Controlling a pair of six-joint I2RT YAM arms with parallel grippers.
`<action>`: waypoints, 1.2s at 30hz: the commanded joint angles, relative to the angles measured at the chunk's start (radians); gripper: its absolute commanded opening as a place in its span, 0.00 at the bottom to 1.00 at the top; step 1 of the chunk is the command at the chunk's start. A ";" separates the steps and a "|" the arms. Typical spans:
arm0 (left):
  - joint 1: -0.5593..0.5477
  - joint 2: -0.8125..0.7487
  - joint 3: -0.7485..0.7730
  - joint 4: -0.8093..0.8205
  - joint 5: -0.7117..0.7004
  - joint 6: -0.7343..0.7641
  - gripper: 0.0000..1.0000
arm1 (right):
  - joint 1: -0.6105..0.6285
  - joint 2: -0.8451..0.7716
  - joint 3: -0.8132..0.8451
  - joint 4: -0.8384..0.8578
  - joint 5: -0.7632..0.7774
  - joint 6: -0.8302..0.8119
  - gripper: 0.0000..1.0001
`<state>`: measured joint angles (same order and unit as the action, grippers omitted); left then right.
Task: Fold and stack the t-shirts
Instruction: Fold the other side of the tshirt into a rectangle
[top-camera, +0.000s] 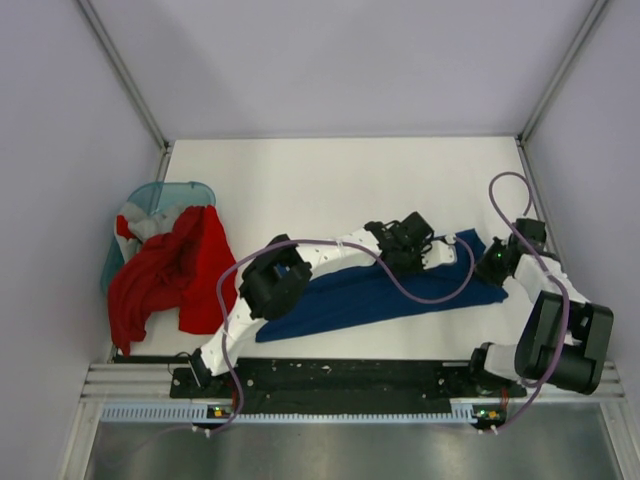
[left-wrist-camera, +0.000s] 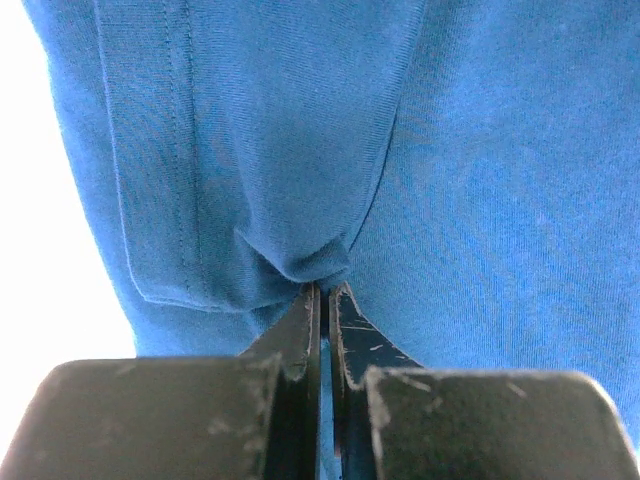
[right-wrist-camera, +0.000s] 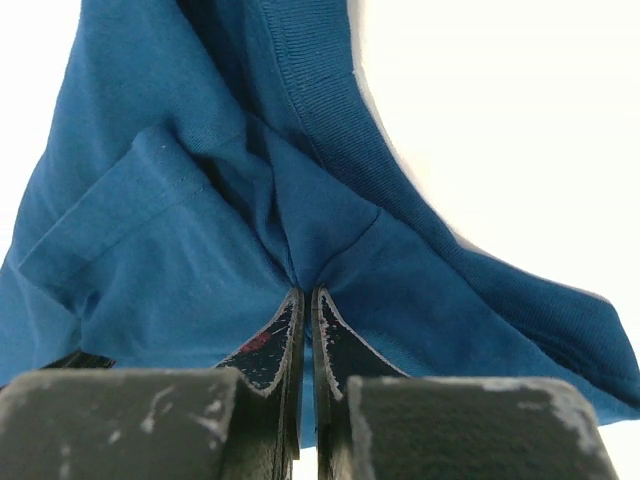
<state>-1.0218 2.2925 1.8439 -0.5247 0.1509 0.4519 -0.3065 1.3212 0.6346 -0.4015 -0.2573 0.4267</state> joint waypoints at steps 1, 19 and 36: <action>-0.001 -0.091 0.000 -0.026 -0.019 0.060 0.00 | -0.014 -0.073 0.027 -0.025 0.058 -0.016 0.00; -0.003 -0.079 -0.025 -0.081 0.047 0.163 0.21 | -0.022 -0.008 0.039 -0.040 -0.005 -0.035 0.20; -0.011 -0.111 -0.002 -0.097 0.067 0.136 0.13 | 0.064 -0.014 0.047 -0.089 0.066 -0.040 0.16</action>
<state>-1.0294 2.2398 1.8126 -0.6106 0.2012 0.5961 -0.2504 1.2922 0.6563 -0.5007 -0.1818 0.3927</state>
